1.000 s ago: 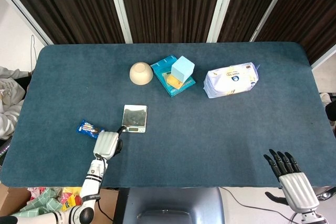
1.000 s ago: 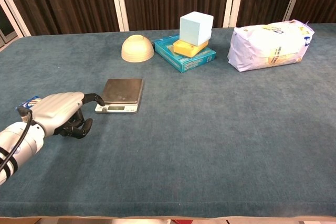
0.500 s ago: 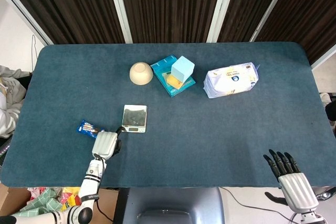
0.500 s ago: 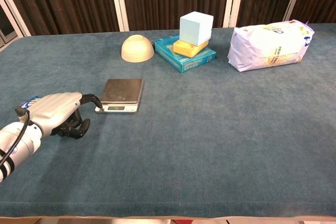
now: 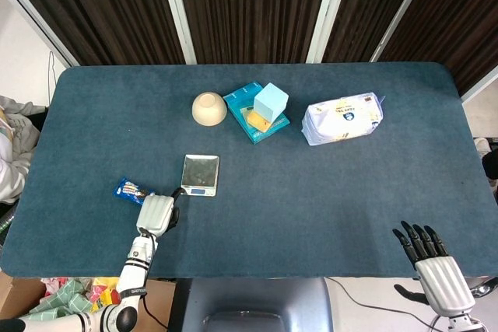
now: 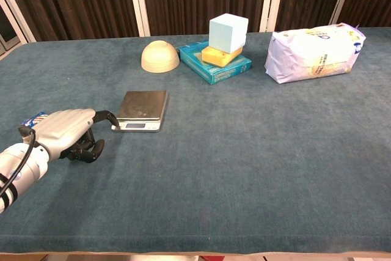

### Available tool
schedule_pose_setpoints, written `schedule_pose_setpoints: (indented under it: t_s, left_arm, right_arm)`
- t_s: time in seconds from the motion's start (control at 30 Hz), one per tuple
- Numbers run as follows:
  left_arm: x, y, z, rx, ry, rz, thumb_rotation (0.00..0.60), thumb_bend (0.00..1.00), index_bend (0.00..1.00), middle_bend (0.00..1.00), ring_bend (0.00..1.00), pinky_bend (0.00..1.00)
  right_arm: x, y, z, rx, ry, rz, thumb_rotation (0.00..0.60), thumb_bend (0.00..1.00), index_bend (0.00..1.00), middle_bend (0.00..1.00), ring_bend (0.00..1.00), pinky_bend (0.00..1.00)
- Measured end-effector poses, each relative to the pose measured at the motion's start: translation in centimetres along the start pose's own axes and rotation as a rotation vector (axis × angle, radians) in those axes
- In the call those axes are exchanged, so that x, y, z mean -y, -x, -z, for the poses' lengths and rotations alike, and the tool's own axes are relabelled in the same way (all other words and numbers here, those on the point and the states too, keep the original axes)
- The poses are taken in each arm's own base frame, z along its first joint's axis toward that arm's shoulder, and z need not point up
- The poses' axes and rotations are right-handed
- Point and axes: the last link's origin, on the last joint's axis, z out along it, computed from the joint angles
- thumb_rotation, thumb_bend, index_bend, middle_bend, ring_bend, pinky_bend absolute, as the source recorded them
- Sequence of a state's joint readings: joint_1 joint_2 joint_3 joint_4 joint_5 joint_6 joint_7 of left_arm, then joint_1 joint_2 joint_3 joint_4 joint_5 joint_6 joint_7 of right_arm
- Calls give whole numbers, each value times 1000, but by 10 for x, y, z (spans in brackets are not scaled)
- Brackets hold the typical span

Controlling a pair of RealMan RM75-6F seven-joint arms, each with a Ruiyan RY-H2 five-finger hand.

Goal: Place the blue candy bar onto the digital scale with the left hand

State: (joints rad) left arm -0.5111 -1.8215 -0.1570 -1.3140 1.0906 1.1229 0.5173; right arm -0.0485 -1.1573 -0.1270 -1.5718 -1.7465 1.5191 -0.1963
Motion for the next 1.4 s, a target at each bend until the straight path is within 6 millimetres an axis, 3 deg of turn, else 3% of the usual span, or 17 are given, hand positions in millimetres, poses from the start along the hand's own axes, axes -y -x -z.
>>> schedule_pose_setpoints:
  t_s: [0.53,0.83,1.03,1.13,1.23,1.4]
  left_arm:
    - [1,5,3,33,-10,-35,600,593,288,1000,1000,1000]
    - [-4,3,0,11,4,-29,600,593,202,1000,1000,1000]
    - [-10,-16,3,-103,57,32,600,598,95,1000,1000,1000]
    - [-10,-33,10,-186,94,59,600,551,70,1000,1000,1000]
    - [2,-48,19,-243,95,61,600,471,61,1000,1000,1000]
    - [50,-60,34,-252,26,-12,600,407,54,1000,1000,1000]
  right_arm:
    - [0,-1,0,-6,3,-2,545,127,0,0,0,0]
    - [-1,-1,1,-8,4,-4,545,127,0,0,0,0]
    - [-2,-1,0,-6,9,-1,545,127,0,0,0,0]
    - [-2,-1,0,-2,6,1,544,127,0,0,0,0]
    - [-2,-3,1,-11,8,-3,545,127,0,0,0,0]
    - [-3,-4,3,-17,9,-7,545,127,0,0,0,0]
